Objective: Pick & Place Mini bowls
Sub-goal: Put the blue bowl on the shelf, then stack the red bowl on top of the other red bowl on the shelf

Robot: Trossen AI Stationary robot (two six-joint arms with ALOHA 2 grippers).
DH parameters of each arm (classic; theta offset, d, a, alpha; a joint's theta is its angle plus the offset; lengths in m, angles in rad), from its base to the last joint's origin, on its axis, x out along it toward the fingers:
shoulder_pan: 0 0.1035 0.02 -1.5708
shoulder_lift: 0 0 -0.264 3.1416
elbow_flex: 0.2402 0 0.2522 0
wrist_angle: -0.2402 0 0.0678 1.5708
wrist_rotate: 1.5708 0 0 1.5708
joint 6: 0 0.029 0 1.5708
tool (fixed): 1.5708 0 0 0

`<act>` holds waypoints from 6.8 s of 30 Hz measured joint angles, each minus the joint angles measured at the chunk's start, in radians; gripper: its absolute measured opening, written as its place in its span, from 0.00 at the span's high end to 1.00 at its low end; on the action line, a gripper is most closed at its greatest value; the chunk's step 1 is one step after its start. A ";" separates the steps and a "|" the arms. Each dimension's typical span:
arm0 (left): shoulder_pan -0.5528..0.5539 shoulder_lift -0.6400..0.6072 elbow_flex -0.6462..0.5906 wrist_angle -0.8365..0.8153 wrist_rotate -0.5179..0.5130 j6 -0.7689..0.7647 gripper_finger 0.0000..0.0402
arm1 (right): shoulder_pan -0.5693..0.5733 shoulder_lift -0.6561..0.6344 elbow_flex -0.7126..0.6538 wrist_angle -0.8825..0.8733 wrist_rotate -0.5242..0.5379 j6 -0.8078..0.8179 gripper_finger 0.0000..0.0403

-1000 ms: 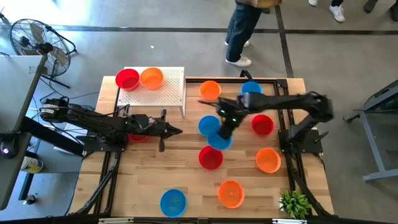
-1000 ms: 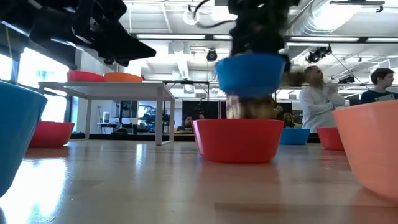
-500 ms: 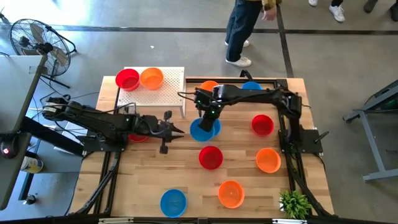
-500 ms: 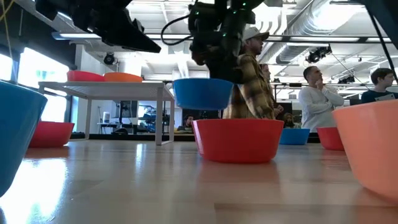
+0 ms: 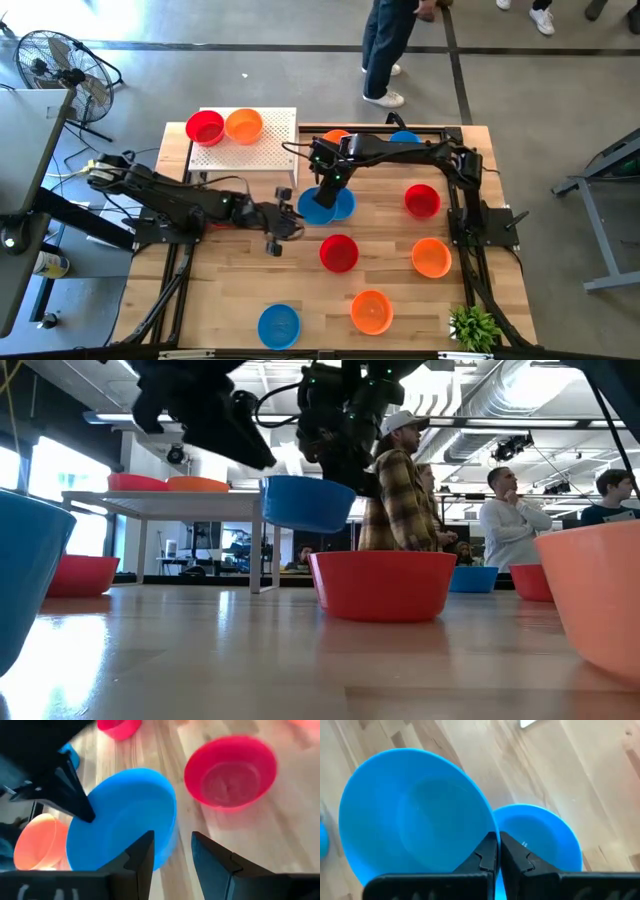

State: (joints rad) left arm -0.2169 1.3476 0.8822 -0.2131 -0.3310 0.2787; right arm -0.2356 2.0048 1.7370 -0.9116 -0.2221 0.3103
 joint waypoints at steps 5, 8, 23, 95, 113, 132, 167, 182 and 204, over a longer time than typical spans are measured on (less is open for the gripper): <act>0.000 0.059 0.059 -0.077 -0.030 0.049 0.69 | 0.000 0.000 0.000 0.012 -0.023 -0.001 0.99; 0.000 0.087 0.074 -0.098 -0.049 0.075 0.69 | 0.000 0.000 0.000 0.016 -0.032 -0.002 0.99; -0.001 0.095 0.077 -0.163 -0.049 0.149 0.98 | 0.000 0.000 0.005 0.053 -0.078 -0.027 0.99; 0.708 0.082 0.419 -0.581 0.212 0.110 0.99 | 0.193 -0.724 -0.714 0.585 0.103 -0.162 0.99; 0.708 0.083 0.418 -0.535 0.150 0.116 0.82 | 0.193 -0.723 -0.714 0.585 0.103 -0.163 1.00; 0.708 0.083 0.418 -0.463 0.115 0.106 0.82 | 0.192 -0.723 -0.714 0.584 0.103 -0.163 1.00; 0.410 -0.223 0.123 0.030 0.165 -0.123 0.99 | 0.193 -0.723 -0.976 1.117 0.103 -0.227 1.00; 0.242 -0.229 -0.140 0.298 0.168 -0.319 1.00 | 0.250 -0.723 -1.165 1.396 0.350 -0.101 0.98; 0.130 -0.217 -0.500 0.927 0.164 -0.303 1.00 | 0.577 -0.692 -1.005 0.730 0.421 0.023 0.66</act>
State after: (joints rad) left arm -0.0872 1.1305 0.3823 0.7138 -0.1665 -0.0238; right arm 0.3414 1.3132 0.7319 -0.1817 0.1993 0.3333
